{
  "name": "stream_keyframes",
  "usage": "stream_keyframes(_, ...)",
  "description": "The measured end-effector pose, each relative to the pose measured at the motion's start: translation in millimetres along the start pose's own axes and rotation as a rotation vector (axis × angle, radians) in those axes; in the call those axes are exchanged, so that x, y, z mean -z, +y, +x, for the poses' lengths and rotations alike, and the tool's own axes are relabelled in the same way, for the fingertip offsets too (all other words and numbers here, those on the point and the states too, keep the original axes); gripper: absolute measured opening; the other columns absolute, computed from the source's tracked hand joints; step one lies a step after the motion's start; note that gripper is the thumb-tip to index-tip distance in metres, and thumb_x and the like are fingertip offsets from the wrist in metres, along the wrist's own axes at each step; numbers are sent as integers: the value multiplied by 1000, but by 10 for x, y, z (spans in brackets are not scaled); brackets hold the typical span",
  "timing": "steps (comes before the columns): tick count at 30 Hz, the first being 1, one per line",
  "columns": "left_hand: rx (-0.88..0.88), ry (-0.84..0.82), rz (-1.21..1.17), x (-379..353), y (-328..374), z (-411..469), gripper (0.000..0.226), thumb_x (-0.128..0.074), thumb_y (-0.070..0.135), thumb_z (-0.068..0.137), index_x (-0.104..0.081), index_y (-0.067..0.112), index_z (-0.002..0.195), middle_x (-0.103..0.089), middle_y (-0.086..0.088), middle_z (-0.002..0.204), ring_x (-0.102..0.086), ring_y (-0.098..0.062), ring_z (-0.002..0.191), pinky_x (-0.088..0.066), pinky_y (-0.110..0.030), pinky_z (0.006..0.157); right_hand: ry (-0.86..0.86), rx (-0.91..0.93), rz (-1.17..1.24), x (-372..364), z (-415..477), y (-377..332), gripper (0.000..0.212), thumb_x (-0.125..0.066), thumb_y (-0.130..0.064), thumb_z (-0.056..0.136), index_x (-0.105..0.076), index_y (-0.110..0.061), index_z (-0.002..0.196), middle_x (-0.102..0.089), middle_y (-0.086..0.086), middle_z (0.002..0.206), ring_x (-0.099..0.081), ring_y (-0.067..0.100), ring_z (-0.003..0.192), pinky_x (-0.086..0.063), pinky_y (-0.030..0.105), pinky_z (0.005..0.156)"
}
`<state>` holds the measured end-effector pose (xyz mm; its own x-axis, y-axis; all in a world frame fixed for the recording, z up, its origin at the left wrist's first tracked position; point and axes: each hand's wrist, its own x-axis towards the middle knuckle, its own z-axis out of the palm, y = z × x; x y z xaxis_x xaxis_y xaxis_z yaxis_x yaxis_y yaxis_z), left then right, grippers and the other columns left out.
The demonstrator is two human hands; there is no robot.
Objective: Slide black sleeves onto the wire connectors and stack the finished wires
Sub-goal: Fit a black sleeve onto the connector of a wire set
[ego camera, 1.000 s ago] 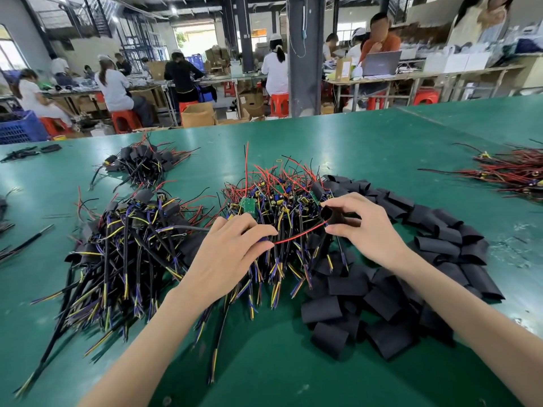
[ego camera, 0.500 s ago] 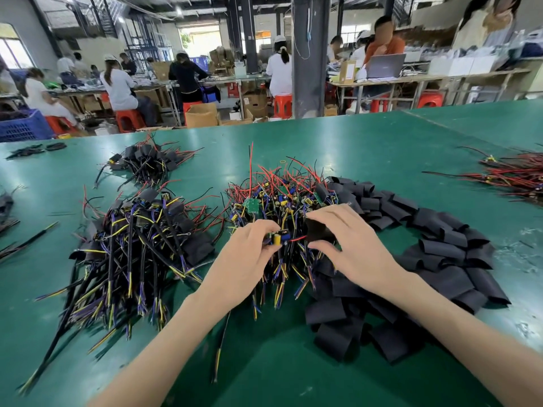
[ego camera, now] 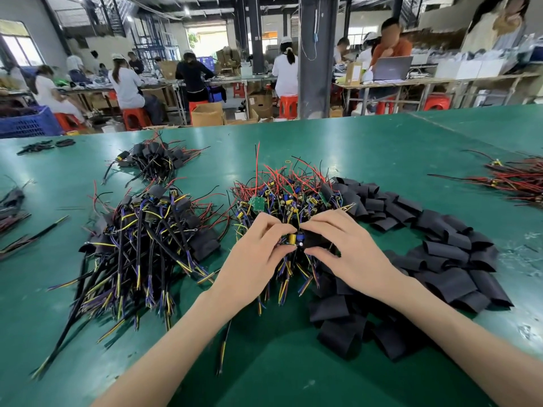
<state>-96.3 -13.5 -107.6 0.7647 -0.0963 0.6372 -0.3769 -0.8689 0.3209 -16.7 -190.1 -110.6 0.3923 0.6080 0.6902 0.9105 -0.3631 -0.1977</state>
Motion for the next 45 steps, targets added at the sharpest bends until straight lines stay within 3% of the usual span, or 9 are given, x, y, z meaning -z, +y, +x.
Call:
stream_keyframes(9,25,31,-36,4,29,23,27,-71,9,82,-67,3,108,-48,-3,88,-45,-11,73,-37,-16,71,-13,3,51,18,5,5,40,-76,-17,77,-65,-6,113,-63,3,107,-55,21,98,-42,31,89)
stream_keyframes(17,80,102,-219,-18,-1,14,34,-66,1,85,-63,11,117,-65,1,102,-56,6,89,-42,-9,85,15,-71,134,26,-1,16,37,-78,-17,76,-67,-12,110,-63,-3,107,-53,10,102,-41,21,92)
stream_keyframes(22,104,152,-148,3,-15,25,8,-71,8,82,-69,5,90,-63,2,85,-55,-5,76,-42,-11,72,48,-65,146,38,2,-4,35,-79,-16,75,-66,-14,107,-63,-5,104,-53,9,99,-42,21,88)
stream_keyframes(26,49,112,-108,-7,20,13,7,-69,5,83,-69,2,89,-62,-3,83,-53,-6,77,-36,-4,73,25,-57,139,28,-14,-16,32,-77,-18,77,-65,-14,106,-62,-7,102,-53,9,97,-42,22,86)
stream_keyframes(35,-13,116,-97,-28,3,-6,6,-67,4,84,-70,3,89,-64,-5,85,-54,-8,77,-42,-12,74,-14,-74,174,45,-9,-3,30,-75,-19,78,-65,-14,106,-57,-15,97,-46,-7,89,-36,8,83)
stream_keyframes(45,-18,143,-130,-66,-30,-16,3,-70,6,82,-72,6,85,-63,-1,81,-52,-4,71,-40,-10,69,23,13,124,-7,-22,20,29,-74,-21,77,-66,-9,103,-64,-6,102,-53,9,94,-45,32,83)
